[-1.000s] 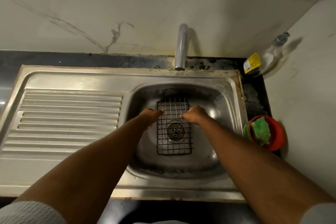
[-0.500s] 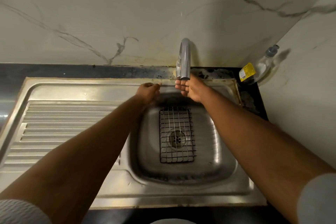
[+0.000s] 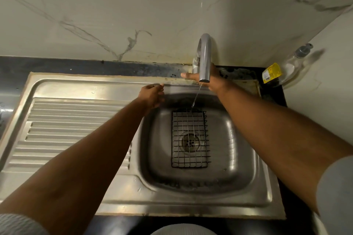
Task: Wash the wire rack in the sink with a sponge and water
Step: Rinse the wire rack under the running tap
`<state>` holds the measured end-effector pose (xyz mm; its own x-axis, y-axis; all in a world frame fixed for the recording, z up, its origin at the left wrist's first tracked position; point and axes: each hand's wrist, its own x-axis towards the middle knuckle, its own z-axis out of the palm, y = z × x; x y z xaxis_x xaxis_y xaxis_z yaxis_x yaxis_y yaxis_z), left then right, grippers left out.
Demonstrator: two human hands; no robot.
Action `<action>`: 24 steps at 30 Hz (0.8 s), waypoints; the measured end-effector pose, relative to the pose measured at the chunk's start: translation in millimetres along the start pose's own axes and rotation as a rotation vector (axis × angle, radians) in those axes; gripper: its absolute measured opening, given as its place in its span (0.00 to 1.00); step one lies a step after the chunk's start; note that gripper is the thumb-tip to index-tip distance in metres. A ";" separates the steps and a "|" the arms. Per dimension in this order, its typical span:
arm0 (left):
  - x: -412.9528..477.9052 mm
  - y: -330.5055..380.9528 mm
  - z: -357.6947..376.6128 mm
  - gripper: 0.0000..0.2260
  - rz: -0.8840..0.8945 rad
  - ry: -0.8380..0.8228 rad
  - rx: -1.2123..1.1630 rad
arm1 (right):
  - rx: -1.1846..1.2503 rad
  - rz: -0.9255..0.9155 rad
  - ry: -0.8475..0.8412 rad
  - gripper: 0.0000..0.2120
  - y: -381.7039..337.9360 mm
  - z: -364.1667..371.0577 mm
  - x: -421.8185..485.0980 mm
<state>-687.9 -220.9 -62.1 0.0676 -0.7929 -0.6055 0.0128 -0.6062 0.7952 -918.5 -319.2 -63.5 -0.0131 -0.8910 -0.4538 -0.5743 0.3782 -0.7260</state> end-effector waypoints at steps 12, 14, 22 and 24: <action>-12.7 -12.9 24.4 0.14 -0.014 -0.002 0.135 | 0.012 -0.087 0.122 0.23 23.2 -1.9 -40.6; -15.2 -20.4 24.7 0.13 -0.026 -0.011 0.150 | 0.095 -0.037 0.104 0.22 40.5 -2.4 -62.7; -28.3 -102.4 40.8 0.26 -0.389 -0.092 0.306 | -0.059 0.403 -0.126 0.27 171.4 46.4 -131.2; -35.8 -123.1 45.3 0.31 -0.462 -0.132 0.355 | 0.026 0.484 -0.222 0.36 187.9 60.4 -147.4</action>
<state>-737.1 -120.7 -139.7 0.0092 -0.4291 -0.9032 -0.3245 -0.8557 0.4032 -975.1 -101.7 -164.3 -0.0963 -0.5391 -0.8367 -0.5248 0.7418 -0.4176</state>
